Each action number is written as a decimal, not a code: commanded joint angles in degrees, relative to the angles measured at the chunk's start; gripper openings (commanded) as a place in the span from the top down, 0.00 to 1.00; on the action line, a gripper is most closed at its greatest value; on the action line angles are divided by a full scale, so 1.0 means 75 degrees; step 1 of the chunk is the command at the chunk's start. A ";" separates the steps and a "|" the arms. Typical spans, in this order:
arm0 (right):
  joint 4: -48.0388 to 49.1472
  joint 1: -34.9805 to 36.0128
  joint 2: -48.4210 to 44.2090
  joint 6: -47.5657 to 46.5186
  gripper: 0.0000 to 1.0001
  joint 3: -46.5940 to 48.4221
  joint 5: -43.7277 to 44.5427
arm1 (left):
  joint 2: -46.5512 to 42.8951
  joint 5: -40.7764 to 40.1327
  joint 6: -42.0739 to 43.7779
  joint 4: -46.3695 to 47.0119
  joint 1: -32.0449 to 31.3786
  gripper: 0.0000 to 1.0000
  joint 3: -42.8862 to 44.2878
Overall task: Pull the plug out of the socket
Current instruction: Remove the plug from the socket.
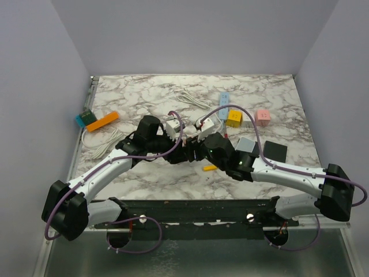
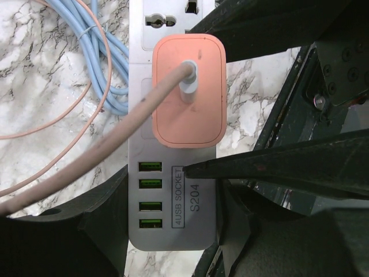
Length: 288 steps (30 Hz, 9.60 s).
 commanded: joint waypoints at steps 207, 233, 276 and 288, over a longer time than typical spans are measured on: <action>-0.1298 -0.0633 0.1093 0.2974 0.99 0.0181 0.0296 | 0.0891 -0.1268 -0.0511 0.0257 0.0345 1.00 0.0013; -0.1207 -0.1098 0.1405 0.2877 0.99 0.0495 -0.0399 | 0.0773 -0.1275 -0.0506 0.0253 0.0341 1.00 -0.0004; -0.1522 -0.1047 0.1622 0.2700 0.99 0.0800 -0.0098 | 0.1132 -0.1263 -0.0506 0.0253 0.0345 1.00 0.0039; -0.1075 -0.0959 0.1367 0.2059 0.99 0.0480 0.0123 | 0.1265 -0.1249 -0.0504 0.0255 0.0345 1.00 0.0086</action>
